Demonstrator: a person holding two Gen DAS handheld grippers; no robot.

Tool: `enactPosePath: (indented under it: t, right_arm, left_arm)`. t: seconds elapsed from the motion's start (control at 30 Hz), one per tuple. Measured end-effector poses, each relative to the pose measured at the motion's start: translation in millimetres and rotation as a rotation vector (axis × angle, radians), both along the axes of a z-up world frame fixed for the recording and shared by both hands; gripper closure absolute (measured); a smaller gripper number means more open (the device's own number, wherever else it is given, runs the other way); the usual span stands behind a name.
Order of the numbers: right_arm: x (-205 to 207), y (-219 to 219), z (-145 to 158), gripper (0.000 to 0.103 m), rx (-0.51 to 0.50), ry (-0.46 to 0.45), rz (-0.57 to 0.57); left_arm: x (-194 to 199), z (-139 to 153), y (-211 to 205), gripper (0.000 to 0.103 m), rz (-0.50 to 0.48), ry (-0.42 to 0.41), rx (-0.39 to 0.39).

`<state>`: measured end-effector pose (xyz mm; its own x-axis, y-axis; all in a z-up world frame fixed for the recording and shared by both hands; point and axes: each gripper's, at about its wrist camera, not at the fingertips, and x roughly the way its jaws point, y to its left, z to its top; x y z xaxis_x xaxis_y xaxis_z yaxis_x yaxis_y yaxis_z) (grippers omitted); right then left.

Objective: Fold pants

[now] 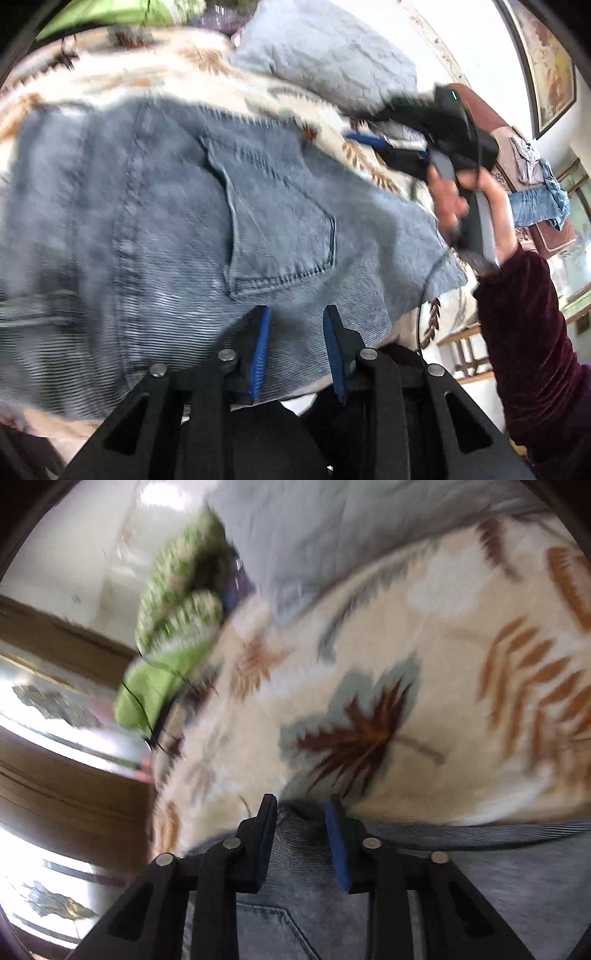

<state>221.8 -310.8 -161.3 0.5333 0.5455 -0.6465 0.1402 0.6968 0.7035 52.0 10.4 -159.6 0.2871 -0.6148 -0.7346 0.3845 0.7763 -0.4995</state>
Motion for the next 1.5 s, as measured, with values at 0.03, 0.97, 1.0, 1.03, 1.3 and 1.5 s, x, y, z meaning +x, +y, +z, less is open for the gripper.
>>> enactPosePath:
  t: [0.03,0.97,1.0,1.03,1.3,1.5]
  right_arm:
    - [-6.9,-4.9,3.3,0.071,-0.017,0.005,0.021]
    - [-168.9,-120.7,0.4,0.07,-0.304,0.019,-0.218]
    - [-177.3,-121.1,-6.0,0.07,-0.324,0.045,-0.211]
    - [-183.9,-121.8,-9.2,0.07,-0.342,0.061,-0.21]
    - [-211.1,-105.0,5.7,0.07,-0.454,0.014,-0.166]
    - [-249.5,-75.0,77.4,0.069,-0.534,-0.293,-0.167]
  left_arm:
    - [-1.9,6.4,3.9,0.069,0.011,-0.027,0.014]
    - [10.5,18.8,57.3,0.051,0.299,-0.153,0.329]
    - [12.1,10.2,55.2,0.051,0.307,-0.126,0.365]
    - [14.2,4.2,53.8,0.049,0.307,-0.107,0.382]
    - [-5.4,36.3,34.9,0.034,0.295,-0.201,0.453]
    - [-27.8,86.9,11.5,0.022,0.3,-0.368,0.492]
